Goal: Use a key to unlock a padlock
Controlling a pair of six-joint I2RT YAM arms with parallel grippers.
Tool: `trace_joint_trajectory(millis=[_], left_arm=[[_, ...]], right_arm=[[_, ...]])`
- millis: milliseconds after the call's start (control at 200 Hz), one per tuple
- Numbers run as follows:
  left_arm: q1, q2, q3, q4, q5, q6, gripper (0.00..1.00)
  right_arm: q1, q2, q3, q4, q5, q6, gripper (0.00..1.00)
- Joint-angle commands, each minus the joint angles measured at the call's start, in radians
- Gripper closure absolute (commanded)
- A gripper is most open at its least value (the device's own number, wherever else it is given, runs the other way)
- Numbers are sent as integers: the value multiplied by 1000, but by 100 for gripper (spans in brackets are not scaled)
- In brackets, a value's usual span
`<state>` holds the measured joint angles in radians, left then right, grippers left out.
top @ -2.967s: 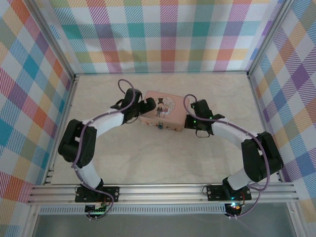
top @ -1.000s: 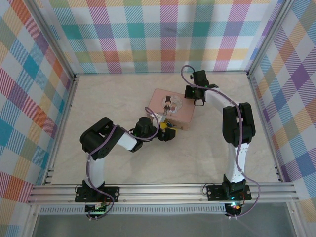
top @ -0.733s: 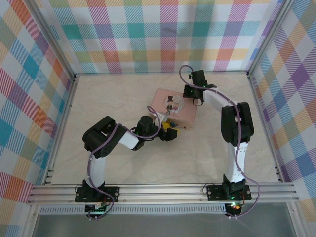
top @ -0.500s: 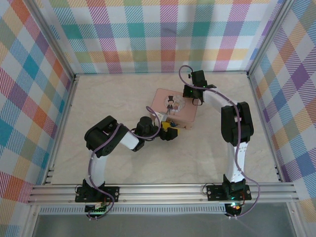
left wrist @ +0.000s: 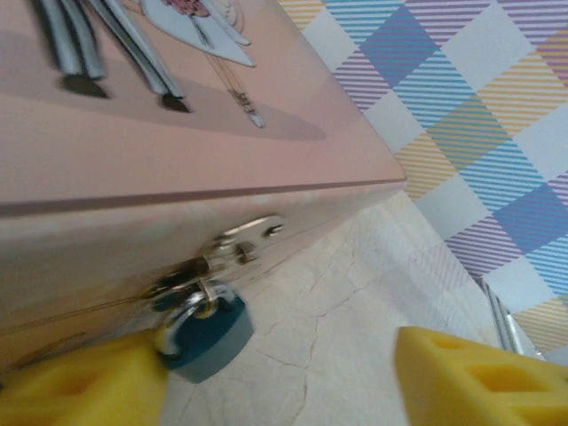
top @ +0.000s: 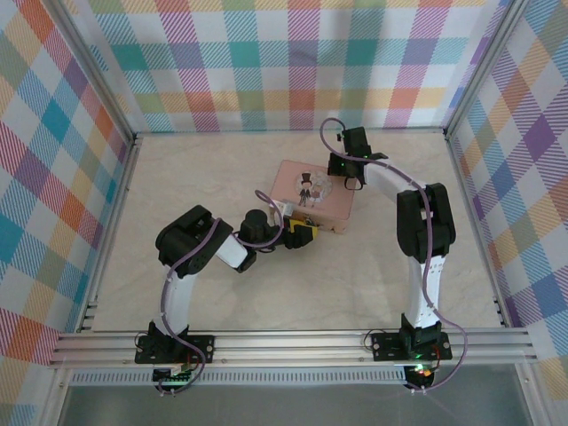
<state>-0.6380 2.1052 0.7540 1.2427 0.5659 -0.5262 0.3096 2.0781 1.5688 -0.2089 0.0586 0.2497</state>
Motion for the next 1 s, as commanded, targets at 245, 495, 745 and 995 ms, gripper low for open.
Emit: trace_joint_trajectory(millis=[245,495,745,995], left_arm=[[-20,-22,11,70,-7,16,27],[-19,-36,-12,49,-40,29,27],[-19,-31,-5,49,-28,26,27],[-19,-14,-2,46,-19,17,27]], right_arm=[[33,-12,-25,-123,-52,-6,100],[-4,-139,-34,-170,23,2,100],[-60,-298,-148,-238,163,49,100],[-92,-395,-347,-275,226,122,100]])
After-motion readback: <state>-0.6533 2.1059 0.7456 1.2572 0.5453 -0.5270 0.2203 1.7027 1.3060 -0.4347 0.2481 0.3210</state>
